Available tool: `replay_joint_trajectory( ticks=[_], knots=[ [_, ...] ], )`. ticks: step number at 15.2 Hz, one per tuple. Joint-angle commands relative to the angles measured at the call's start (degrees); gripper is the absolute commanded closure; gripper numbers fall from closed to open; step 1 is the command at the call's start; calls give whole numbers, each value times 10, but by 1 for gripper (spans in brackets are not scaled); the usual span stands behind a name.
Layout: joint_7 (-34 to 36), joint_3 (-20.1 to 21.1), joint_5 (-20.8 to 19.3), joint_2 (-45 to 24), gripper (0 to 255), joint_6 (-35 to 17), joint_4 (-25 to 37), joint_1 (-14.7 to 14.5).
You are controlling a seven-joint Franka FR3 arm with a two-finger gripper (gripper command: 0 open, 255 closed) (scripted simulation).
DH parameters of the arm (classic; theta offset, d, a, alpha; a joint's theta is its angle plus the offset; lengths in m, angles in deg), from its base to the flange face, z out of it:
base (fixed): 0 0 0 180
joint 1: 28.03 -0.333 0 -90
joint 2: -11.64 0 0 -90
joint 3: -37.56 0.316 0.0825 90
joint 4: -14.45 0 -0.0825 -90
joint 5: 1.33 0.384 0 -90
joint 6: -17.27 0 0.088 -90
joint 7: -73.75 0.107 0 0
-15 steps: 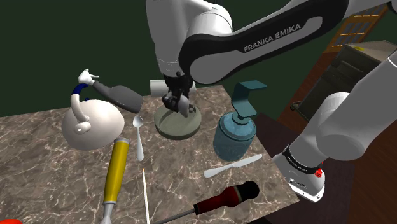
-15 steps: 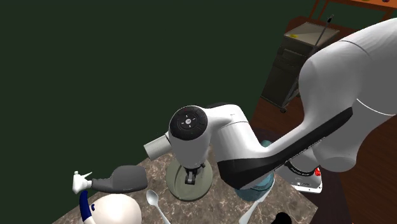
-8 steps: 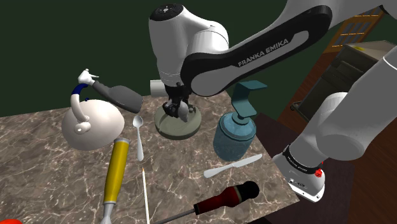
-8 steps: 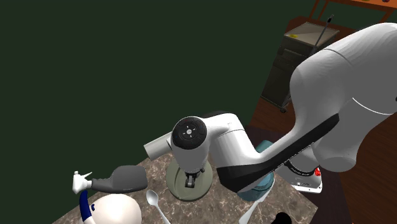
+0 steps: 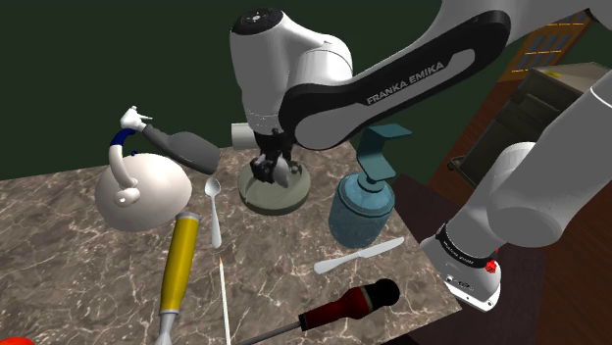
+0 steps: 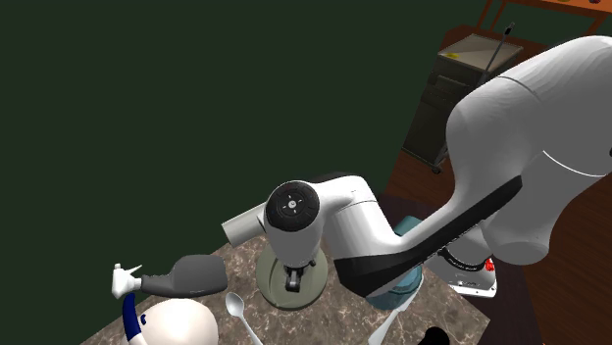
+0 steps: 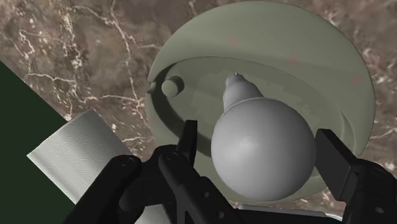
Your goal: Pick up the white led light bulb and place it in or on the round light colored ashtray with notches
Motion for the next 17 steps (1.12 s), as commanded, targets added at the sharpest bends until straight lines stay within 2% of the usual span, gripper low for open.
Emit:
replay_joint_trajectory(
  ticks=[1,5,9,17],
  knots=[
    [1,0,0,-2,0,0,-2,0],
    [0,0,0,-2,0,1,-1,0],
    [-14,2,20,26,0,72,46,-5],
    [-14,2,20,26,0,72,46,-5]
  ],
)
